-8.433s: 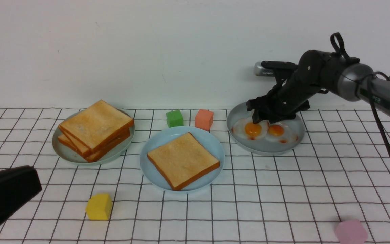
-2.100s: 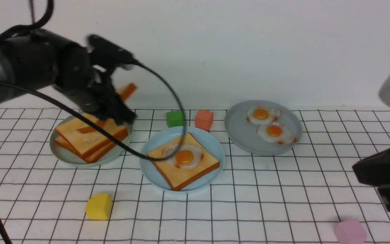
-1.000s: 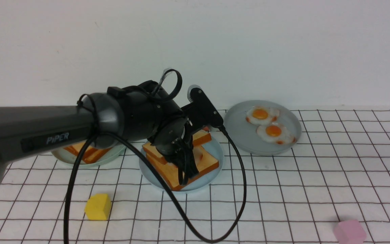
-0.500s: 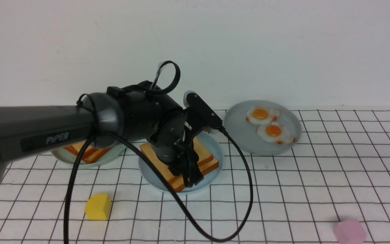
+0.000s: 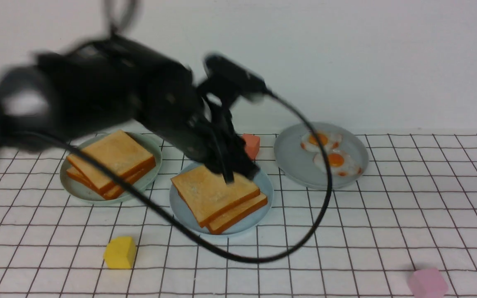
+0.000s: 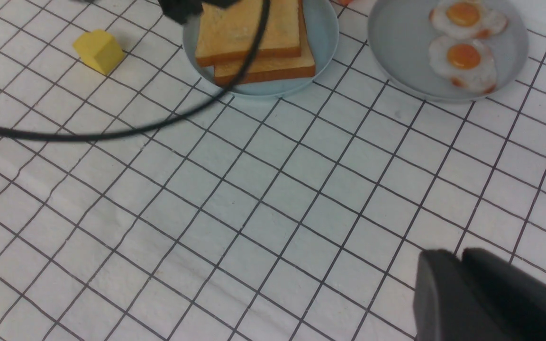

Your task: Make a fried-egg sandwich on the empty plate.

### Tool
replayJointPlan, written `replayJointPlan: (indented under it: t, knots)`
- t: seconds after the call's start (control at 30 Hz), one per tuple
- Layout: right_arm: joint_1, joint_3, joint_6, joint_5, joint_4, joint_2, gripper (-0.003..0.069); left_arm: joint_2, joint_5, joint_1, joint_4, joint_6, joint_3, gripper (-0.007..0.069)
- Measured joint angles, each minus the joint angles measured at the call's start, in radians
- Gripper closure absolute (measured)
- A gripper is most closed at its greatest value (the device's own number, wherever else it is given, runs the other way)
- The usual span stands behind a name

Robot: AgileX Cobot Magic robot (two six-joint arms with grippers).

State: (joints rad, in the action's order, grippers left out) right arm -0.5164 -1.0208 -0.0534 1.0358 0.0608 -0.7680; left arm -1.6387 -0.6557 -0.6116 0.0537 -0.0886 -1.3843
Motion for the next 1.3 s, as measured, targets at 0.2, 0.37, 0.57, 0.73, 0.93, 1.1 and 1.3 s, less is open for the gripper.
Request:
replayJointPlan:
  t: [0.2,0.37,0.57,0.73,0.93,1.1,1.3]
  knots:
    - [0.000,0.000,0.053,0.003,-0.021,0.000,0.0575,0.426,0.033,0.000,-0.132,0.001,0.141,0.0638]
    - [0.000,0.000,0.109,0.004,-0.050,0.000,0.0575,0.757,0.176,0.000,-0.164,0.001,0.426,0.0638]
    - [0.000,0.061,0.196,-0.003,-0.109,0.014,0.0597,1.090,0.402,0.000,-0.173,0.051,0.810,0.0638]
    - [0.000,0.183,0.338,-0.074,-0.191,0.078,0.0659,1.267,0.561,0.000,-0.173,0.100,1.048,0.0638]
    - [0.000,0.332,0.522,-0.221,-0.239,0.226,0.0664,1.360,0.701,0.000,-0.174,0.119,1.208,0.0638]
    - [0.000,0.395,0.634,-0.236,-0.236,0.323,0.0662,1.360,0.718,0.000,-0.174,0.122,1.265,0.0638]
    - [0.000,0.409,0.671,-0.172,-0.235,0.364,0.0656,1.360,0.612,0.000,-0.174,0.122,1.318,0.0638]
